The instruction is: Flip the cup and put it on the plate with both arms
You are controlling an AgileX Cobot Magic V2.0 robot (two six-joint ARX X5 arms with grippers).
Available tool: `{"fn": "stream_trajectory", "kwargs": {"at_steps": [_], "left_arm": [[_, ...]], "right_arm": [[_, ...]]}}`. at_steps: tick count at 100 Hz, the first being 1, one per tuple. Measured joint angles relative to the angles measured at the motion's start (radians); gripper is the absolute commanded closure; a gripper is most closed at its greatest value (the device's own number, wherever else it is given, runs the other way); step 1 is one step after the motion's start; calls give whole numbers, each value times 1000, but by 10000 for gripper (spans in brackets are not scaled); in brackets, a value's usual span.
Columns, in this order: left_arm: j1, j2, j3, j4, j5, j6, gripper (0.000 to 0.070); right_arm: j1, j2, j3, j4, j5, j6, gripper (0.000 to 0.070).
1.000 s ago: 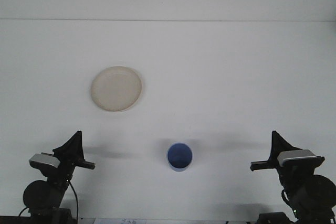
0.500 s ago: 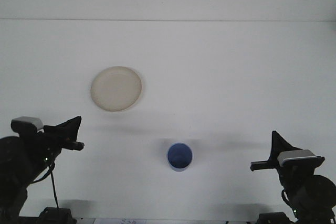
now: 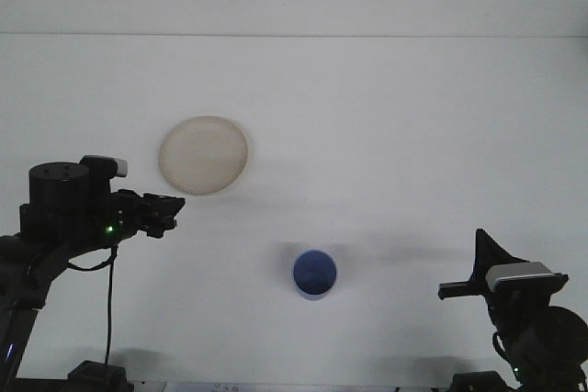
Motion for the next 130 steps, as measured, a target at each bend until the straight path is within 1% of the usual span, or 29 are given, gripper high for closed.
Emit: {"fn": "stream_trajectory", "kwargs": {"at_steps": [4, 9, 20, 30, 38, 48, 54, 83, 95, 108, 121, 130], "left_arm": [[0, 9, 0, 0, 0, 1, 190], [0, 17, 0, -1, 0, 7, 166], [-11, 23, 0, 0, 0, 16, 167], [-57, 39, 0, -1, 0, 19, 166], [-124, 77, 0, 0, -10, 23, 166], [-234, 142, 0, 3, -74, 23, 166], [-298, 180, 0, 10, -99, 23, 166], [-509, 359, 3, 86, -104, 26, 165], [-562, 426, 34, 84, -104, 28, 165], [-612, 464, 84, 92, -111, 47, 165], [-643, 505, 110, 90, -183, 65, 165], [-647, 549, 111, 89, -198, 73, 165]], "right_arm": [[0, 0, 0, 0, 0, 0, 700], [0, 0, 0, 0, 0, 0, 700], [0, 0, 0, 0, 0, 0, 700], [0, 0, 0, 0, 0, 0, 700], [0, 0, 0, 0, 0, 0, 700], [0, 0, 0, 0, 0, 0, 700], [0, 0, 0, 0, 0, 0, 700], [0, 0, 0, 0, 0, 0, 700], [0, 0, 0, 0, 0, 0, 700], [0, 0, 0, 0, 0, 0, 700], [0, 0, 0, 0, 0, 0, 700], [0, 0, 0, 0, 0, 0, 700]]}}
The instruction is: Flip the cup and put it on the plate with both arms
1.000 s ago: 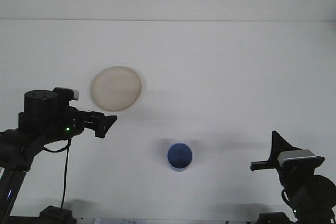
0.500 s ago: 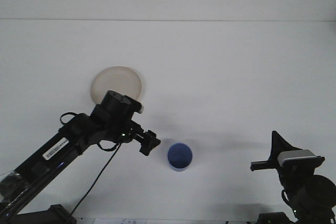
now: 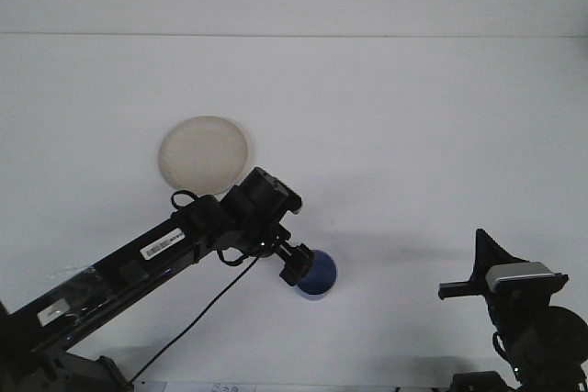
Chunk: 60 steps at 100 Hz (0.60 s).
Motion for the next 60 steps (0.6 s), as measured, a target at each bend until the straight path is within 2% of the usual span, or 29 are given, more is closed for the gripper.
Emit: {"fn": "stream_trajectory", "kwargs": {"at_steps": [13, 17, 22, 32, 39, 60], "left_arm": [[-11, 44, 0, 2, -6, 6, 169], [-16, 51, 0, 4, -6, 7, 197], [-21, 61, 0, 13, -6, 11, 299], [-24, 83, 0, 27, -6, 19, 575], [-26, 89, 0, 27, -6, 21, 687], [-31, 89, 2, 22, -24, 24, 695]], "right_arm": [[0, 0, 0, 0, 0, 0, 700], [0, 0, 0, 0, 0, 0, 700], [0, 0, 0, 0, 0, 0, 700], [0, 0, 0, 0, 0, 0, 700], [0, 0, 0, 0, 0, 1, 700], [0, 0, 0, 0, 0, 2, 700]]}}
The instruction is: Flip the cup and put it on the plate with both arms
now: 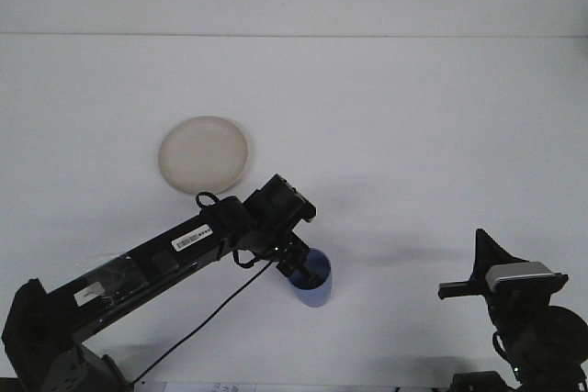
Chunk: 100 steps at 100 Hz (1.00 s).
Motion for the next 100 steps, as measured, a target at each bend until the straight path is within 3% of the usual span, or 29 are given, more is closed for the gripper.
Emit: {"fn": "stream_trajectory", "kwargs": {"at_steps": [21, 47, 72, 100], "left_arm": [[49, 0, 134, -103, -102, 23, 695], [294, 0, 341, -131, -270, 65, 695], [539, 47, 340, -92, -299, 76, 695], [643, 164, 338, -53, -311, 76, 694]], "right_arm": [[0, 0, 0, 0, 0, 2, 700], [0, 0, 0, 0, 0, 2, 700], [0, 0, 0, 0, 0, 2, 700], [0, 0, 0, 0, 0, 17, 700]]}}
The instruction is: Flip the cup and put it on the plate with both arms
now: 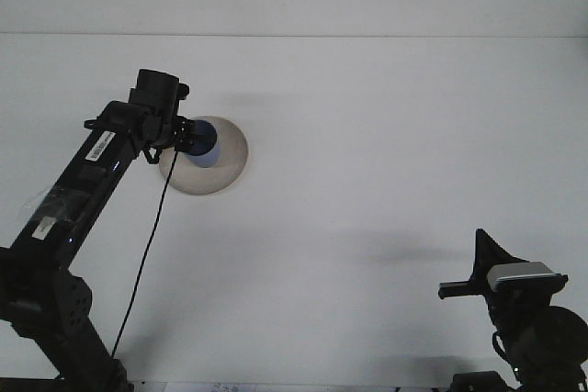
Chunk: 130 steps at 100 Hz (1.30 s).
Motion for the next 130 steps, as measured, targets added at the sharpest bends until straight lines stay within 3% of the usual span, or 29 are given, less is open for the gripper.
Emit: {"fn": "stream_trajectory", "kwargs": {"at_steps": [15, 20, 25, 35, 39, 65, 94, 130], "left_arm": [[20, 56, 0, 2, 0, -2, 678], [25, 63, 0, 8, -3, -6, 621], [27, 62, 0, 5, -3, -10, 475], [25, 62, 0, 7, -3, -16, 95], [25, 62, 0, 8, -3, -19, 1], [40, 3, -2, 23, -3, -48, 0], [32, -388, -40, 66, -3, -90, 0], [-47, -939, -602, 327, -3, -147, 0]], "right_arm": [[0, 0, 0, 0, 0, 1, 700], [0, 0, 0, 0, 0, 2, 700], [0, 0, 0, 0, 0, 3, 700], [0, 0, 0, 0, 0, 6, 700], [0, 0, 0, 0, 0, 7, 700], [0, 0, 0, 0, 0, 7, 700], [0, 0, 0, 0, 0, 7, 700], [0, 0, 0, 0, 0, 7, 700]]}}
